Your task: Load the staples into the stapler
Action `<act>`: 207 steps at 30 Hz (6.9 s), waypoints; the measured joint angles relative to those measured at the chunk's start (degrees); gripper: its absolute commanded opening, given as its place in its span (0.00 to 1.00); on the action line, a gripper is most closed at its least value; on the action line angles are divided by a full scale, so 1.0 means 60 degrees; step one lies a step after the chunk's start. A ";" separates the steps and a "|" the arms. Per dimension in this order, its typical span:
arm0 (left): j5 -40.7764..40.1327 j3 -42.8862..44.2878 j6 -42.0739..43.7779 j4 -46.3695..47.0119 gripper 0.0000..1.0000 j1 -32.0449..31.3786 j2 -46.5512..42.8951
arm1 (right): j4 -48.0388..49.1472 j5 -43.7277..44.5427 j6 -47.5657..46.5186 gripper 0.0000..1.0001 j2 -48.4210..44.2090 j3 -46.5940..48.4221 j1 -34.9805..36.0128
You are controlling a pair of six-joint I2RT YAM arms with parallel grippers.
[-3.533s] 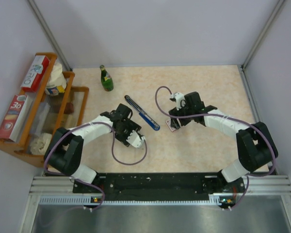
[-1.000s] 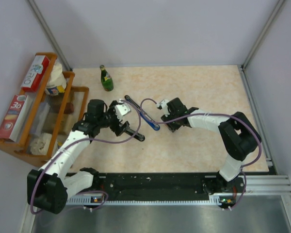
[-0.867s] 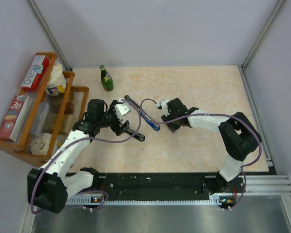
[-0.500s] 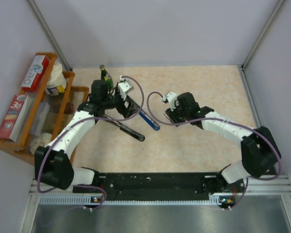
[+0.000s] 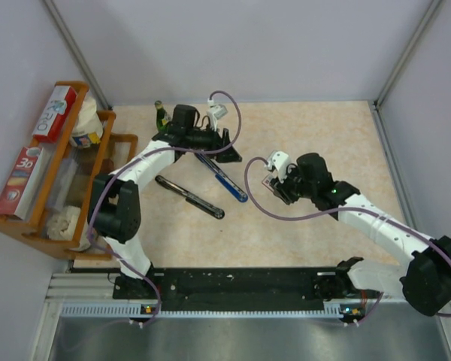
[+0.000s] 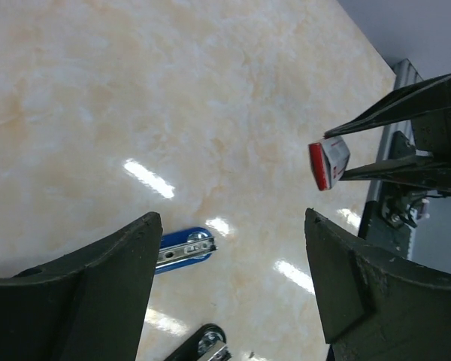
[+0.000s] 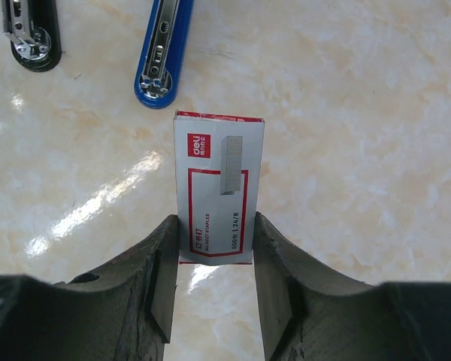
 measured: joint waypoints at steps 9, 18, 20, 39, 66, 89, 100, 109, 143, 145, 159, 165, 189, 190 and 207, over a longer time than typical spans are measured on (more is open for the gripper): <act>0.0127 0.0011 -0.0459 0.0051 0.81 -0.1155 0.0073 | 0.0098 -0.0517 -0.0175 0.40 -0.0350 -0.0219 -0.0051; 0.0138 0.0015 -0.0539 0.0076 0.81 -0.1410 0.0554 | 0.0335 -0.0805 -0.0284 0.40 -0.1049 -0.0423 -0.0051; 0.0138 0.0022 -0.0561 0.0076 0.81 -0.1410 0.0729 | 0.0393 -0.0871 -0.0321 0.40 -0.1118 -0.0423 -0.0051; 0.0444 0.0047 -0.0754 0.0073 0.79 -0.1479 0.0965 | 0.0670 -0.0863 -0.0601 0.40 -0.1027 -0.0619 0.0040; 0.0670 0.0051 -0.0707 0.0073 0.79 -0.1818 0.0973 | 0.0765 -0.0729 -0.0663 0.39 -0.0838 -0.0674 0.0138; 0.0499 0.0313 -0.0073 -0.0350 0.79 -0.2044 0.1169 | 0.0951 -0.0514 -0.0670 0.39 -0.1067 -0.1002 0.0273; 0.0204 0.0331 0.0051 -0.0441 0.78 -0.2047 0.1169 | 0.0973 -0.0484 -0.0678 0.39 -0.1122 -0.1045 0.0273; 0.0310 0.0331 0.0025 -0.0433 0.78 -0.2055 0.1169 | 0.0965 -0.0481 -0.0747 0.39 -0.1133 -0.1045 0.0302; 0.0667 0.0477 0.0044 -0.0477 0.77 -0.2175 0.1636 | 0.1625 -0.0127 -0.0721 0.38 -0.1191 -0.1628 0.0481; 0.0667 0.0492 0.0047 -0.0474 0.77 -0.2175 0.1636 | 0.1665 -0.0080 -0.0721 0.38 -0.1191 -0.1628 0.0492; 0.0667 0.0780 0.0295 -0.0732 0.73 -0.2375 0.1945 | 0.2197 0.0197 -0.0579 0.38 -0.1144 -0.1800 0.0732; 0.0663 0.0849 0.0361 -0.0889 0.66 -0.2375 0.1953 | 0.2215 0.0266 -0.0659 0.38 -0.1096 -0.1800 0.0783; 0.0845 0.0903 0.0477 -0.1228 0.19 -0.2211 0.1800 | 0.1825 0.0426 -0.1614 0.37 -0.0550 -0.1650 0.0780; 0.0849 0.0903 0.0474 -0.1228 0.19 -0.2197 0.1800 | 0.1770 0.0444 -0.1650 0.36 -0.0550 -0.1650 0.0776; 0.0849 0.0947 0.0408 -0.1198 0.12 -0.1883 0.1792 | 0.1577 0.0528 -0.1752 0.38 -0.0455 -0.1647 0.0572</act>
